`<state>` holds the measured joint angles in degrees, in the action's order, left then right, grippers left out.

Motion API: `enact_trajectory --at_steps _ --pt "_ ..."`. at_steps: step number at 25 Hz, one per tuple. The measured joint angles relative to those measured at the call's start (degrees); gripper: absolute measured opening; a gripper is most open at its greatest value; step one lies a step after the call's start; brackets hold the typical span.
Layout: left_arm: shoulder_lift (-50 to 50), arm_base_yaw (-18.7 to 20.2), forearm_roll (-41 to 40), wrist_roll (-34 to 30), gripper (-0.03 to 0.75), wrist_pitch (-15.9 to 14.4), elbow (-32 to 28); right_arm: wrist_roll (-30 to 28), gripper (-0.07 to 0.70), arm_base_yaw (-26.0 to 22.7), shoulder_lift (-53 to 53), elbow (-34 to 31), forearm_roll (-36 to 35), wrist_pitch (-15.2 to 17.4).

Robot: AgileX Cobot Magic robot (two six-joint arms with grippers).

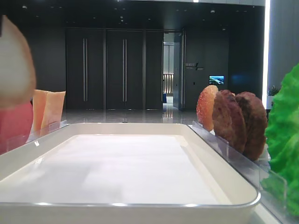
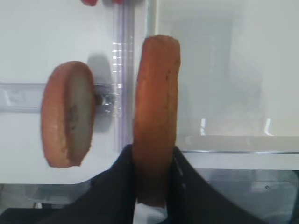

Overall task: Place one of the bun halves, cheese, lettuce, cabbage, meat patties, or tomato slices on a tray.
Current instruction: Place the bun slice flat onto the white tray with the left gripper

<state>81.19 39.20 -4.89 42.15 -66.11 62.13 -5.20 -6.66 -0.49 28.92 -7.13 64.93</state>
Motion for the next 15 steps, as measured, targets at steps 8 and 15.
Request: enact_trajectory --at_steps 8,15 --pt "0.0 -0.5 11.4 -7.5 0.135 13.7 -1.2 0.0 0.458 0.0 0.0 0.0 0.0 0.0" --pt "0.1 -4.1 25.5 -19.7 0.135 24.8 -7.7 0.0 0.458 0.0 0.0 0.0 0.0 0.0"
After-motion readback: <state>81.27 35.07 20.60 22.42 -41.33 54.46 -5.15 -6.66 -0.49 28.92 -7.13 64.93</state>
